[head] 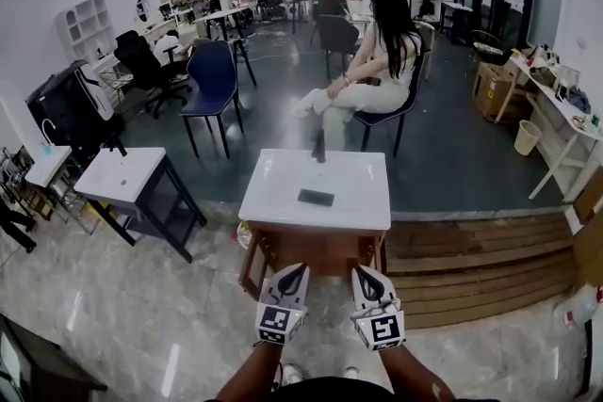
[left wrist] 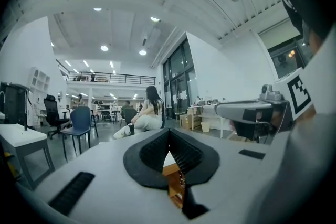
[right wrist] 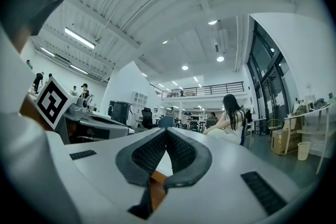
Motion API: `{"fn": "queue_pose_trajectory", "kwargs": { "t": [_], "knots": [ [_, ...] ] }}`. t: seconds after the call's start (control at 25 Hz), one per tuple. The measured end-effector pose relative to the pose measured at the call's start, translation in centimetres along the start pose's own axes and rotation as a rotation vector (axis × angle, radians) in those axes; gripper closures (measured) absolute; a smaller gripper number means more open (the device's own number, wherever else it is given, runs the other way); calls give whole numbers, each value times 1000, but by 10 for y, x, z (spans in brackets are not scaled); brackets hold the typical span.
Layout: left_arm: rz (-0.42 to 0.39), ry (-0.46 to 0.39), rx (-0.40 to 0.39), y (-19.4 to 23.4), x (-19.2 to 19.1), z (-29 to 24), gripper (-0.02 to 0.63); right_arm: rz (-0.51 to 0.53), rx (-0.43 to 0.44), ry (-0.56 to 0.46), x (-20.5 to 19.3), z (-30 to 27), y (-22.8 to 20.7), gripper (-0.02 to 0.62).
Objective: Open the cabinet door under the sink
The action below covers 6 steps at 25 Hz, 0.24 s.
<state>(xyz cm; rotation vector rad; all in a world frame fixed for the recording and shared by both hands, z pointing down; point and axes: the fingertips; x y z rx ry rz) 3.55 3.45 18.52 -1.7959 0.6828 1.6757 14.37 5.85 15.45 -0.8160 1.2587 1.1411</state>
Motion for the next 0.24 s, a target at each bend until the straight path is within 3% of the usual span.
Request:
{"fn": "queue_pose_trajectory", "kwargs": {
  "t": [0.24],
  "knots": [
    [-46,-3,0,2,0,-12,586,13,12,-31,5,-11,-1,574]
  ]
}}
Point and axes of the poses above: the fingertips, and each gripper's own axes: z backward along the fingers, y to its left, x out of its top, and after that the axes turned 11 degrees about -x, right-handed
